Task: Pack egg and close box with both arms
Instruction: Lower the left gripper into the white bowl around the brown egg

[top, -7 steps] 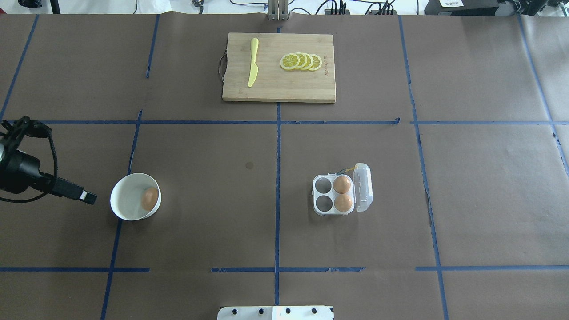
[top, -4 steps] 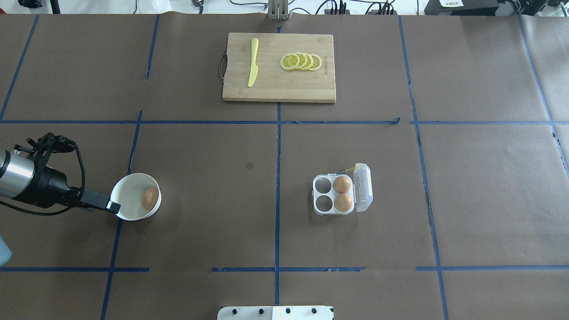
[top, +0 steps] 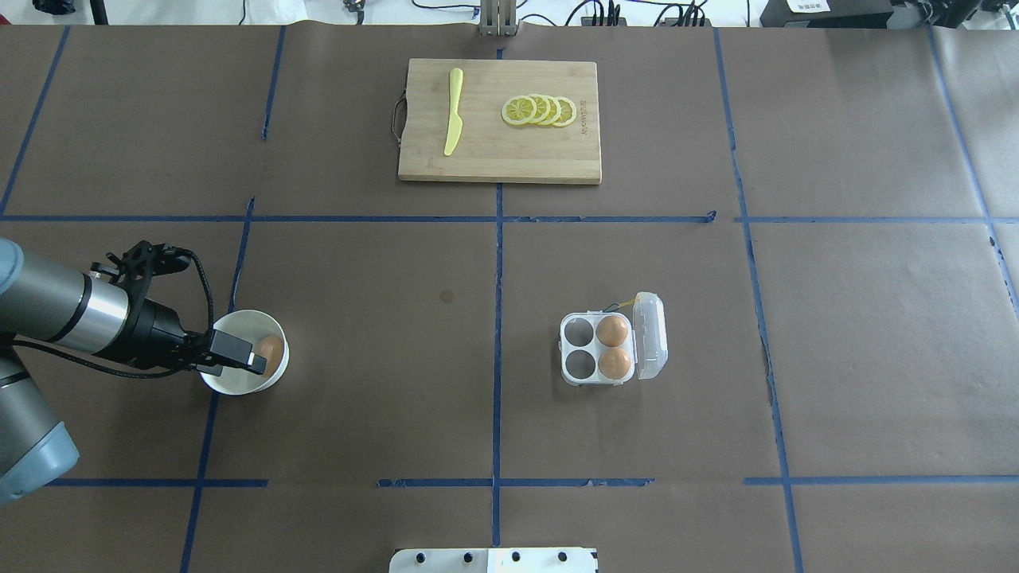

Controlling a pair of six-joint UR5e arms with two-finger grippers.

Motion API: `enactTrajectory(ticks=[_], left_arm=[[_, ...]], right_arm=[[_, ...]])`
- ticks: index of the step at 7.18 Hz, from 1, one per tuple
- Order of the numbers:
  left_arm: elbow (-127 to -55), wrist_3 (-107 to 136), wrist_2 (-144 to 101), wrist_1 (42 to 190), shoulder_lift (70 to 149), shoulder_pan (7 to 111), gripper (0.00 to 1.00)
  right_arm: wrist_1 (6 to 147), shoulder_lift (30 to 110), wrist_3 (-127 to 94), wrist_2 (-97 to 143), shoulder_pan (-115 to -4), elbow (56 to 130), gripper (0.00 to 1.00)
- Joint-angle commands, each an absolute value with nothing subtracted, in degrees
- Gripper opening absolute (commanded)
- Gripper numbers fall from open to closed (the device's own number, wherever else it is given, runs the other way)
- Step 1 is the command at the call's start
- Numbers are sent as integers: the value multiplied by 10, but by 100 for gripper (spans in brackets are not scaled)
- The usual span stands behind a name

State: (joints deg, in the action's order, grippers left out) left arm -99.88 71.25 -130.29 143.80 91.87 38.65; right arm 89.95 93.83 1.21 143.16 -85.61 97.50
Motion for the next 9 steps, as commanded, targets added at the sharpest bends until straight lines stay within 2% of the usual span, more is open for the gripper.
enactTrajectory(ticks=[1,4,7,9], left_arm=[[-988,718,-1302,1438,924,381,79],[-971,718,-1300,1438,927,381,74],[-960,716,-1275,1438,941,379,74],[-956,716,-1274,1438,941,379,69]], right_arm=[[899,939,11,1432,-856,973,100],[898,939,11,1432,-856,970,100],[898,939,12,1432,-856,967,100],[898,939,12,1432,-856,965,100]])
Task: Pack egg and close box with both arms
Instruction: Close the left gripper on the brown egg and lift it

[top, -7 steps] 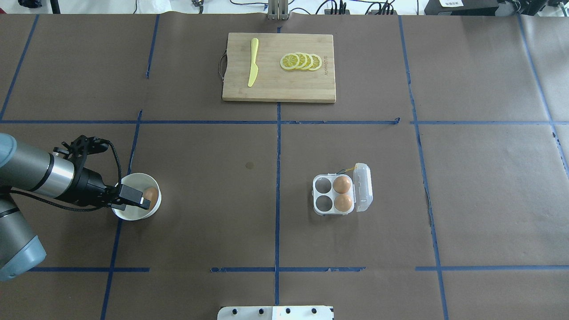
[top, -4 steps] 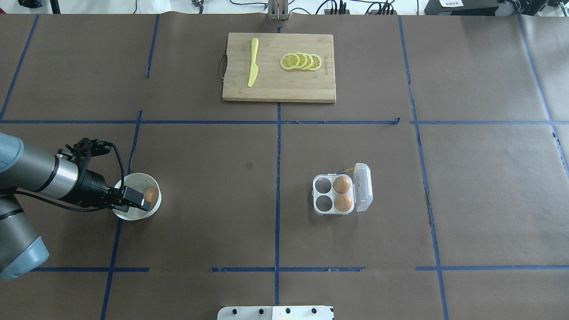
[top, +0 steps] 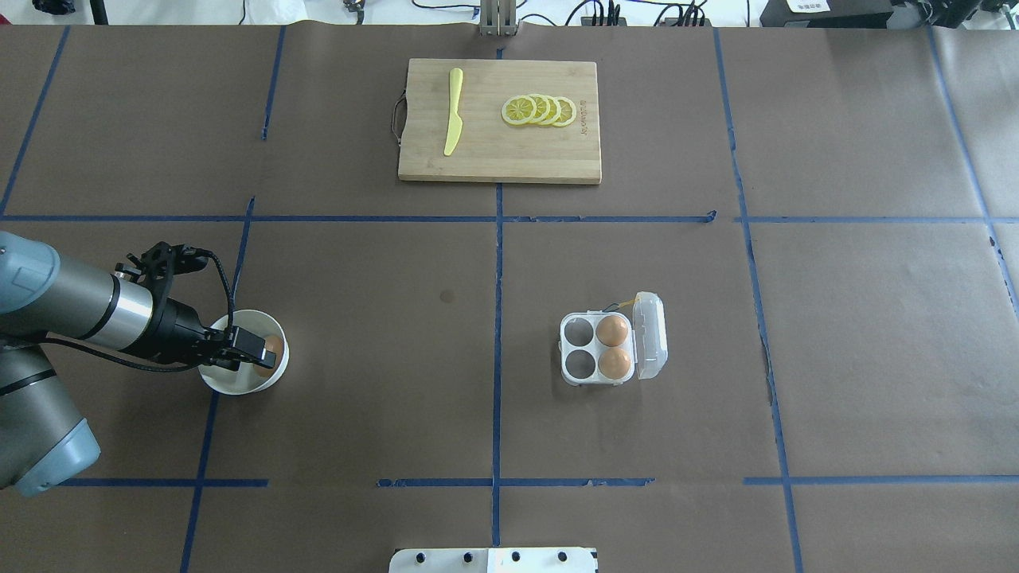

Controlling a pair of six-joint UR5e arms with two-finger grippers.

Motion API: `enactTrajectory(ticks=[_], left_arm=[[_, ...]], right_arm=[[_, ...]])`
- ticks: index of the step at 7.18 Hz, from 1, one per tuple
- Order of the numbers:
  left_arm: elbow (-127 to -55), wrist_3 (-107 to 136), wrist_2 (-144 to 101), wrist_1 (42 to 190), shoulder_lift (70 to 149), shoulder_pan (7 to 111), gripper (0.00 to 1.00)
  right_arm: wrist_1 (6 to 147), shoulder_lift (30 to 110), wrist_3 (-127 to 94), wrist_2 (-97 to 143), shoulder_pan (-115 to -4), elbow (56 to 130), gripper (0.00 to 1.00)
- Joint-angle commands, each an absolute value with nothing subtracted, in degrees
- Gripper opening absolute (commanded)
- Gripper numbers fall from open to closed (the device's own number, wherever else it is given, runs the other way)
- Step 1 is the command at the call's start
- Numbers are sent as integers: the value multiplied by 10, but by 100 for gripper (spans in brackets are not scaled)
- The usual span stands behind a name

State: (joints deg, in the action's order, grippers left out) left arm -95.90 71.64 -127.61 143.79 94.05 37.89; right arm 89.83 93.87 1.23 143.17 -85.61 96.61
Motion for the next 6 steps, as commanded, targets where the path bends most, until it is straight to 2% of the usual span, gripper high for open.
enactTrajectory(ticks=[1,4,5,6], left_arm=[[-955,715,-1274,1438,942,377,68],[-948,714,-1273,1438,948,373,68],[-948,714,-1272,1438,950,373,62],[-948,713,-1272,1438,950,373,27]], right_arm=[[898,939,12,1432,-856,964,100],[898,939,12,1433,-856,962,100],[898,939,11,1433,-856,962,100],[898,939,12,1433,-856,962,100]])
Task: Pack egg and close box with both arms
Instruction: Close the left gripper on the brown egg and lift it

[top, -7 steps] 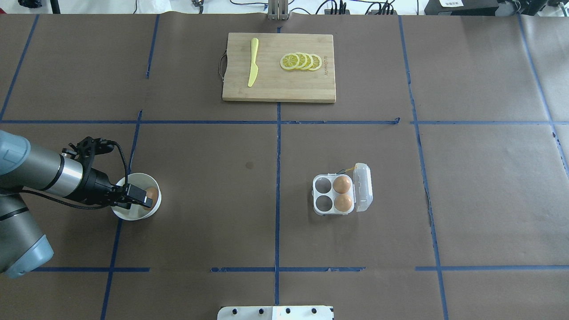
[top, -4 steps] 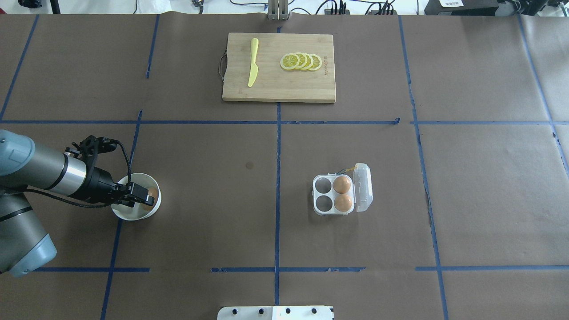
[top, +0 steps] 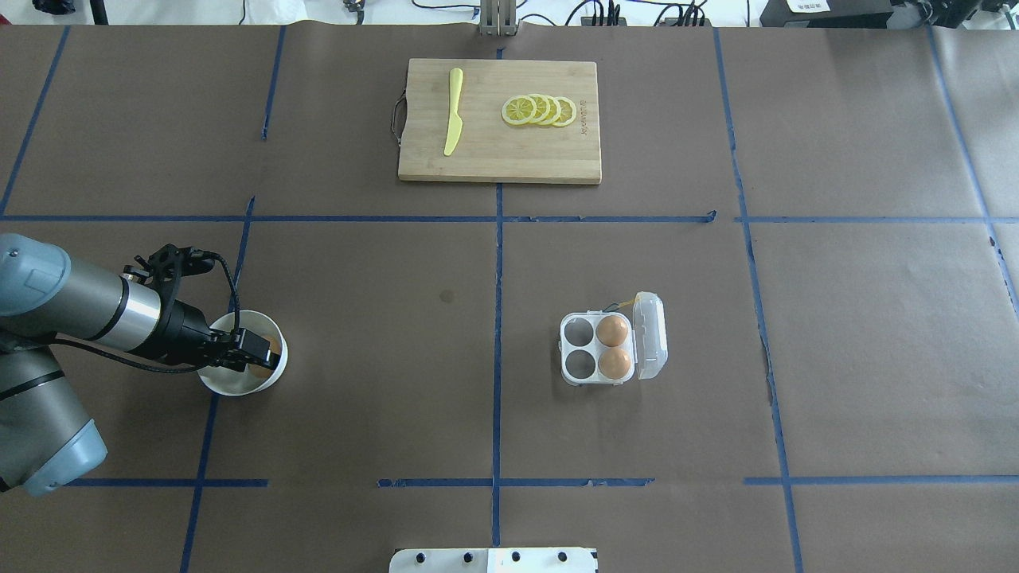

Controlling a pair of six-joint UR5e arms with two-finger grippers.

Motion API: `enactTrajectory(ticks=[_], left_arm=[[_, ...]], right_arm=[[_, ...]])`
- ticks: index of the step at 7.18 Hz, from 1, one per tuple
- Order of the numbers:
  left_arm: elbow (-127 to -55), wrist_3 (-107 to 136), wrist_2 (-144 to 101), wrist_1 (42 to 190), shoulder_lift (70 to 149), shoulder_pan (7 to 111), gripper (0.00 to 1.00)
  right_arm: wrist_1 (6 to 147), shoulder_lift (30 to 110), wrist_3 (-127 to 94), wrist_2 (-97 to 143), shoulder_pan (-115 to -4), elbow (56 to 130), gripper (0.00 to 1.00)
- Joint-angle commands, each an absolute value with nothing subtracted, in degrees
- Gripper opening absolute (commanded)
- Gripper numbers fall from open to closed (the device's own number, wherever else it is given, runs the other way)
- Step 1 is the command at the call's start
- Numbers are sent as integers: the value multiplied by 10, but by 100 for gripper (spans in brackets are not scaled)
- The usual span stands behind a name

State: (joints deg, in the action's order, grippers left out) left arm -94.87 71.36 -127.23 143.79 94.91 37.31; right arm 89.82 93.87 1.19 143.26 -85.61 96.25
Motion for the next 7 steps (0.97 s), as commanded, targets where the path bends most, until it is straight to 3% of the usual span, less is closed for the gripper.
enactTrajectory(ticks=[1,7], left_arm=[[-950,712,-1272,1438,949,373,0],[-997,711,-1272,1439,924,396,0]], right_arm=[[898,939,12,1433,-856,962,100],[898,939,12,1433,-856,958,100]])
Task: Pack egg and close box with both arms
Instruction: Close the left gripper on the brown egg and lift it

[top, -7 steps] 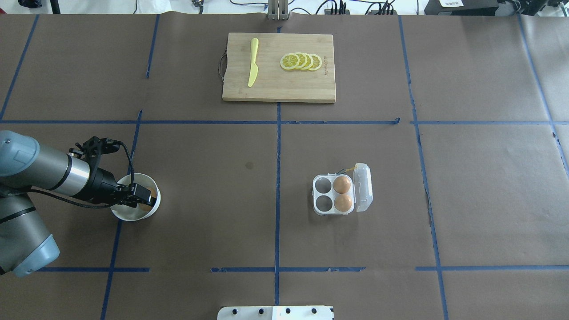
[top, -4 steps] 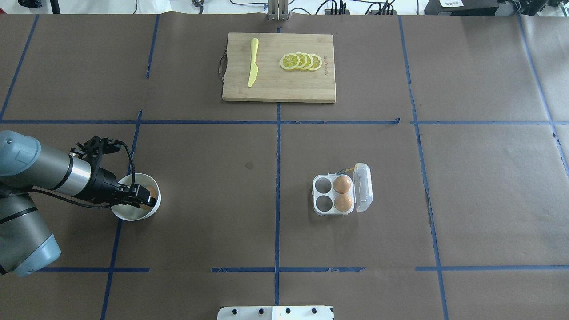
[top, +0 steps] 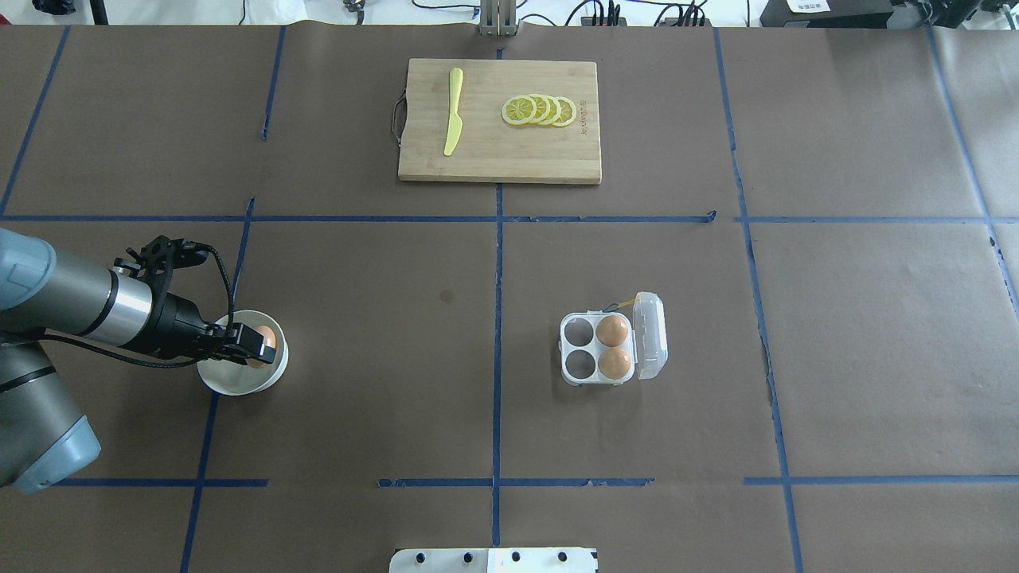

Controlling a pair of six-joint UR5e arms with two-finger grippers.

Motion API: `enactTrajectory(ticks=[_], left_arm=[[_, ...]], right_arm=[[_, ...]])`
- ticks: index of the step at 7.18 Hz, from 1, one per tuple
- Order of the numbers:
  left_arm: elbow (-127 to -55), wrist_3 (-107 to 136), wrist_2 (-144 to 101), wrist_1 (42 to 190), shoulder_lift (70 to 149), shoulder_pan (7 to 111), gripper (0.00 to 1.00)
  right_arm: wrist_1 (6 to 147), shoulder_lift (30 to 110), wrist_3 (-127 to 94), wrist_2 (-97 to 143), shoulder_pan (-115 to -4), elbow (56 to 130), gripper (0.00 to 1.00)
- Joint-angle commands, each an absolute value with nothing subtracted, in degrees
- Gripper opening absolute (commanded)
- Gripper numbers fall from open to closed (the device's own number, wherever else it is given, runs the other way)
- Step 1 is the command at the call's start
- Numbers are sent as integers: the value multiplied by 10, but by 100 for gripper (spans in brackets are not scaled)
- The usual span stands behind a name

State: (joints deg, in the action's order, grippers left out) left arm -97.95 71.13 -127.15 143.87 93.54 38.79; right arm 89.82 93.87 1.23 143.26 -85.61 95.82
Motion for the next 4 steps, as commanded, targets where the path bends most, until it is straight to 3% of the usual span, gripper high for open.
enactTrajectory(ticks=[1,4], left_arm=[[-1005,711,-1272,1439,922,401,0],[-1012,715,-1272,1438,931,405,0]], right_arm=[[898,939,12,1433,-856,958,100],[898,939,12,1434,-856,958,100]])
